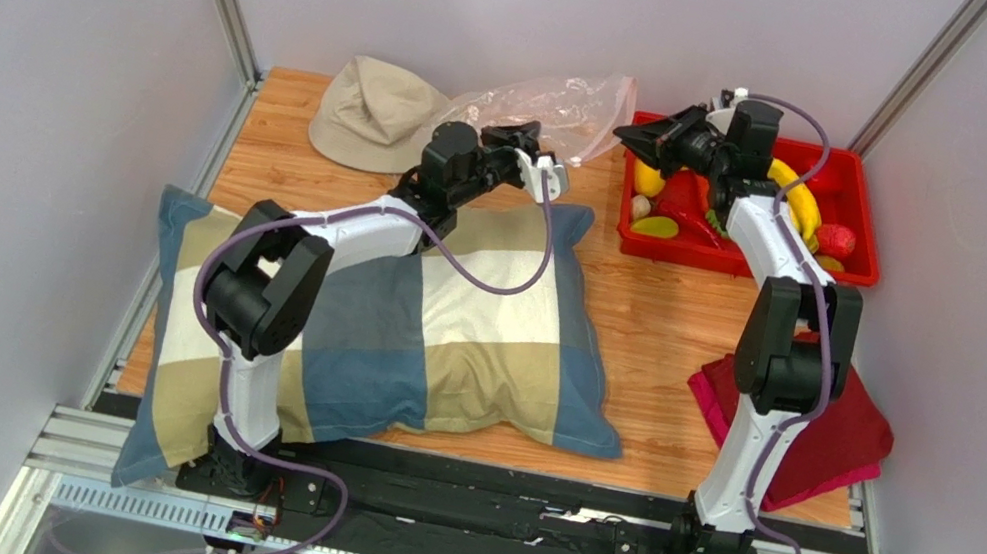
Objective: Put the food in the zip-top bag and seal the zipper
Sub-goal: Open the zipper of the food storage bag.
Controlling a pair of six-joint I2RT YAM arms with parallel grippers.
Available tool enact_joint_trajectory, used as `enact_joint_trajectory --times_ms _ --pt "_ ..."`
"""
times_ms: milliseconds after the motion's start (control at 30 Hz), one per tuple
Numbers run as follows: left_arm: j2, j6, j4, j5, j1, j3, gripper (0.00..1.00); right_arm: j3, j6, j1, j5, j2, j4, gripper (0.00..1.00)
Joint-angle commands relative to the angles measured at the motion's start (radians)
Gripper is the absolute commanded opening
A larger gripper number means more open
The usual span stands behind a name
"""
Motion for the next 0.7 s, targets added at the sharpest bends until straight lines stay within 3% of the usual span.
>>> enact_joint_trajectory --times_ms 0,67,100,133,200,233,367,533,667 --pt "-0.009 -0.076 -0.042 -0.039 -0.003 0.056 0.24 0.079 -0.137 0.007 -0.013 -0.001 -0.091 0.00" --pt "-0.032 -0.189 -0.132 -0.105 0.000 0.103 0.43 0.115 -0.251 0.007 0.019 -0.010 -0.171 0.00" --pt "-0.064 -0.276 -0.277 -0.108 0.005 0.125 0.48 0.163 -0.285 0.007 0.035 -0.013 -0.205 0.00" --pt "-0.081 -0.329 -0.365 -0.076 0.026 0.151 0.53 0.181 -0.315 0.009 0.044 -0.010 -0.228 0.00" --pt "-0.115 -0.486 -0.616 -0.026 0.052 0.249 0.75 0.216 -0.352 0.014 0.049 0.004 -0.259 0.00" --pt "-0.116 -0.536 -0.695 0.000 0.061 0.286 0.79 0.227 -0.364 0.018 0.047 0.009 -0.268 0.00" --pt "-0.098 -0.740 -1.005 0.048 0.089 0.485 0.80 0.257 -0.425 0.049 0.056 0.047 -0.294 0.00" --pt "-0.008 -0.943 -1.151 0.151 0.091 0.682 0.80 0.270 -0.548 0.089 0.067 0.059 -0.285 0.00" --pt "0.061 -1.050 -1.165 0.146 0.089 0.839 0.72 0.267 -0.649 0.124 0.124 0.038 -0.259 0.00"
